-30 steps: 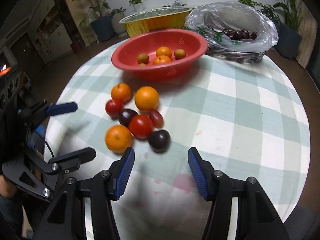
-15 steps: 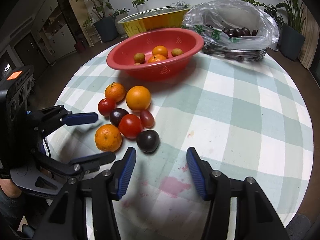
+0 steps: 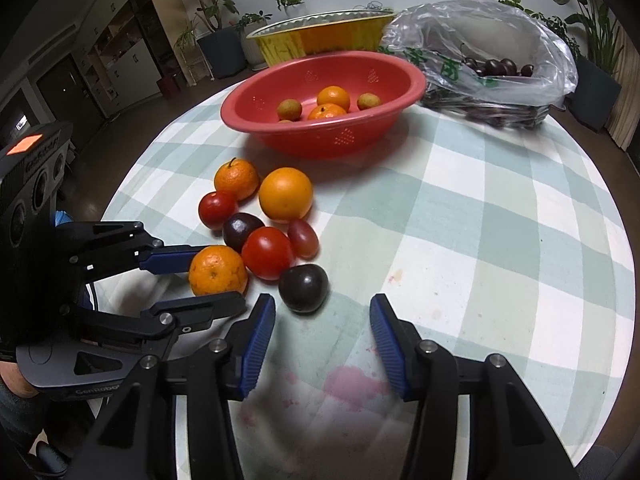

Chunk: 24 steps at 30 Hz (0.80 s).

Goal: Organize fruits
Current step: 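Grasp an orange with the left tool while the right tool grasps a dark plum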

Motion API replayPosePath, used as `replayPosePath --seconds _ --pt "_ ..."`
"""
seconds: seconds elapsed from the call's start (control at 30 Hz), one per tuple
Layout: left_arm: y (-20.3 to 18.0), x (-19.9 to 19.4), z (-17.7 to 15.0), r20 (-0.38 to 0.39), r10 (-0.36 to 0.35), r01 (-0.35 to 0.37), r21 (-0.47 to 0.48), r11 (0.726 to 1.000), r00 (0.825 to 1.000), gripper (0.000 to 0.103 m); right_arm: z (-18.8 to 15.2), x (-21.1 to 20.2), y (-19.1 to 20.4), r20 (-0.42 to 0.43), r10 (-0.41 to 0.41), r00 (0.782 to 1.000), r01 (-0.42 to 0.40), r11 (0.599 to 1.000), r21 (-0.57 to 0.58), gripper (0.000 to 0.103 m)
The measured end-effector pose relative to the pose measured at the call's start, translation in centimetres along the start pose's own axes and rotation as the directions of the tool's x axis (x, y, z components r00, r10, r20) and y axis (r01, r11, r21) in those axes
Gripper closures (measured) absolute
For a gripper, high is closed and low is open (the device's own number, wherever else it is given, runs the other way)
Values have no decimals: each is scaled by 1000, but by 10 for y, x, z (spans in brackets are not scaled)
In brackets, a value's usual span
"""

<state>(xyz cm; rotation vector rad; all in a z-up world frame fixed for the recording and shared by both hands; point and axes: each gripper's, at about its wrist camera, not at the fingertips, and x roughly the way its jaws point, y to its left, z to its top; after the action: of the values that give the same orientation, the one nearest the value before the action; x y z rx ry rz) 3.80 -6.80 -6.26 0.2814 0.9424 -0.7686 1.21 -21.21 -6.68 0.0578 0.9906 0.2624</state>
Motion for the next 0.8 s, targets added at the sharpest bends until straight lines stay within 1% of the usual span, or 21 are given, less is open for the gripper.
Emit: replayPosePath --seconds 0.4,0.7,0.8 --pt "11 -19 -9 16 5 -4 -43 999 1000 70 5 10 8 -13 -3 1000 2 999 -46 55" --pt "23 -33 -18 22 17 -15 -88 996 1000 70 11 18 13 -27 -36 999 33 993 -113 59" --pt "24 -33 -19 21 19 -17 -92 996 1000 70 11 18 16 -25 -49 998 45 990 -137 63"
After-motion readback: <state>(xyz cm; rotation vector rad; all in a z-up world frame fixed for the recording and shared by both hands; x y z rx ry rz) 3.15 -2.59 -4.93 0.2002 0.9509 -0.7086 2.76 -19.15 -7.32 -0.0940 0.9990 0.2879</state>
